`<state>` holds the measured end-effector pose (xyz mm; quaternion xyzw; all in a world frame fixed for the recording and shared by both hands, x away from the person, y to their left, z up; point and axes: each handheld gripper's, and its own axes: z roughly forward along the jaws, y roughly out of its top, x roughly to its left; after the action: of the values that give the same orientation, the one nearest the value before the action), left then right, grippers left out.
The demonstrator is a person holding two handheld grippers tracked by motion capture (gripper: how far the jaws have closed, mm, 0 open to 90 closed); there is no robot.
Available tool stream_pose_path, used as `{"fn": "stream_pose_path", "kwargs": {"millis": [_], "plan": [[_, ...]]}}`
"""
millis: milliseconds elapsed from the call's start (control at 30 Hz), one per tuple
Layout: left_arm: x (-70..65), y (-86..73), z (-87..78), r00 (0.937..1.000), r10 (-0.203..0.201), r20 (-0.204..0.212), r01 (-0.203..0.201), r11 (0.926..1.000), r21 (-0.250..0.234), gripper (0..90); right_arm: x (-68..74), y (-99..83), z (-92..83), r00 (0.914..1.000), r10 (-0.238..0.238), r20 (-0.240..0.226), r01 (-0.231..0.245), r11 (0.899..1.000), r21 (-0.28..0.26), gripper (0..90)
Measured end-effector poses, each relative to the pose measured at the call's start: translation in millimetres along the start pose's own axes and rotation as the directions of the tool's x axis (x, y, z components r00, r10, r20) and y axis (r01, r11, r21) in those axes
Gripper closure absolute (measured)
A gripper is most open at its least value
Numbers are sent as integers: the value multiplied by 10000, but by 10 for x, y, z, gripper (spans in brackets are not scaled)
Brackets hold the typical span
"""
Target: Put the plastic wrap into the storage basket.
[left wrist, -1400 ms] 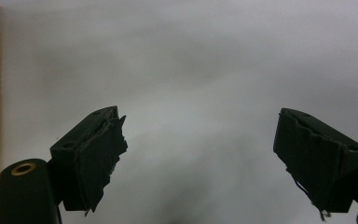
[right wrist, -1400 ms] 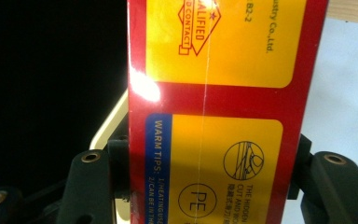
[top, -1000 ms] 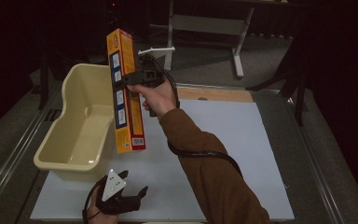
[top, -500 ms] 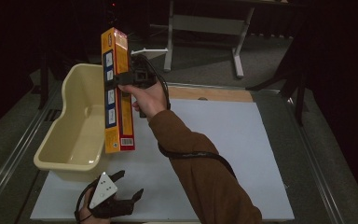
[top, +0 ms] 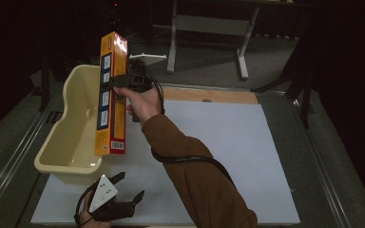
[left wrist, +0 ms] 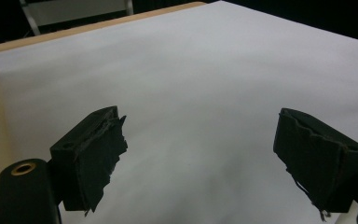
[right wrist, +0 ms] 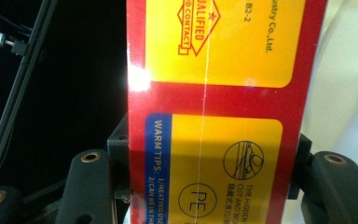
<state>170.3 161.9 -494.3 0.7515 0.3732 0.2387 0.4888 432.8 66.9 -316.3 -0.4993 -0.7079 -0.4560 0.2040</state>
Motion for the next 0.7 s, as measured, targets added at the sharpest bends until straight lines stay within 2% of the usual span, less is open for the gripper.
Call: {"fn": "stream_pose_path", "kwargs": {"millis": [133, 233, 600, 700], "plan": [[1, -1, -10, 9999, -116, 39, 117, 9999, -19, 153, 13, -58, 101, 9997, 230, 25, -230, 9995, -212, 408], [-4, -1, -12, 9998, -159, 78, 160, 9999, -59, 153, 18, -92, 158, 9997, 206, 91, -203, 9991, -373, 408], [7, -3, -18, 9996, -288, -7, 288, 9996, -1, 153, 15, -143, 366, 9960, 855, -271, -873, 9934, -744, 408], [7, 1, -21, 9998, -194, 8, 194, 9998, 23, 153, -4, -166, 436, 9936, 1072, -343, -1096, 9910, -764, 408]]}}
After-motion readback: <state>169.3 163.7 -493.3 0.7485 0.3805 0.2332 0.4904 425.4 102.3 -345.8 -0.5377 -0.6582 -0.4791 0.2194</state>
